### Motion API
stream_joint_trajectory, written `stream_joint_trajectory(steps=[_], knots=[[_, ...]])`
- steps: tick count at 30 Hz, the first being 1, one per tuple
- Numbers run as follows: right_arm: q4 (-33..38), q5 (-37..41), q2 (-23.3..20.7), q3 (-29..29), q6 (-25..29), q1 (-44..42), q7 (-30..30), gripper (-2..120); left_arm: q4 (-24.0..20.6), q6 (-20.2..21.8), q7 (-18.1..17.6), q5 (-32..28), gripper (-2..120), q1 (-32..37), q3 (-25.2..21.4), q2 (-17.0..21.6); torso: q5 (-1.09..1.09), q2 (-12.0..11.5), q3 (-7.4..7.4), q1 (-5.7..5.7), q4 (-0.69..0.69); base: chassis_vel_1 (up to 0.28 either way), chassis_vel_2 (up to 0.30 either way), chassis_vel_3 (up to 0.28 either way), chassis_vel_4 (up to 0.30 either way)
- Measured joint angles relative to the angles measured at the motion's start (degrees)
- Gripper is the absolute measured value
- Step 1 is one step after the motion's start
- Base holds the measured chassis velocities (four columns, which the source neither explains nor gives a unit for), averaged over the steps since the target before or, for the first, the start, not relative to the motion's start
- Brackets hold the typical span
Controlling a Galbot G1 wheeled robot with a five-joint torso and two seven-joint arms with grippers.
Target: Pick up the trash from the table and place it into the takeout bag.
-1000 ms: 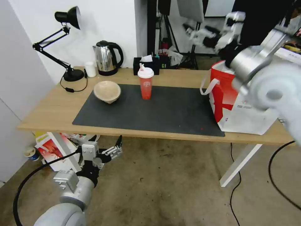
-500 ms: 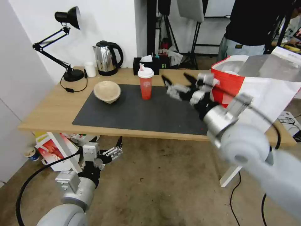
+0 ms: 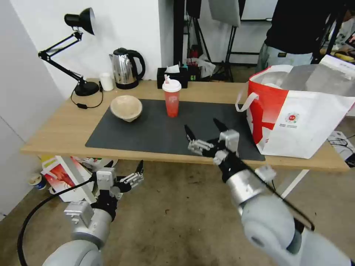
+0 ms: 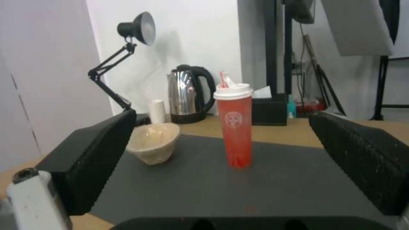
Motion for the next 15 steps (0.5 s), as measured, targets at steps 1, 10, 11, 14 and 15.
stream_joint_trajectory(steps=[1,10,11,14,15], knots=[[0.0,0.0,0.0,0.0,0.0,0.0,0.0,100,0.0,0.0,0.0,0.0,100,0.0,0.0,0.0,0.0,0.0,0.0,0.0,0.0,0.0,0.0,0.0,0.0],[-0.44,-14.18,6.42,0.12,5.26,-7.22,0.6,100,-0.01,-0.11,0.0,-0.17,100,0.08,-0.15,0.05,0.0,0.0,0.0,0.01,0.01,0.0,0.0,0.0,0.0],[-0.44,-14.18,6.42,0.12,5.26,-7.22,0.6,100,-0.01,-0.11,0.0,-0.17,100,0.08,-0.15,0.05,0.0,0.0,0.0,0.01,0.01,0.0,0.0,0.0,0.0],[-0.26,-17.45,8.19,0.31,7.22,-9.41,1.12,100,-0.02,-0.19,0.0,-0.24,100,0.12,-0.19,0.09,0.01,0.0,0.0,0.01,0.01,0.0,0.0,0.0,0.0],[-0.26,-17.45,8.19,0.31,7.22,-9.41,1.12,100,-0.02,-0.19,0.0,-0.24,100,0.12,-0.19,0.09,0.01,0.0,0.0,0.01,0.01,0.0,0.0,0.0,0.0]])
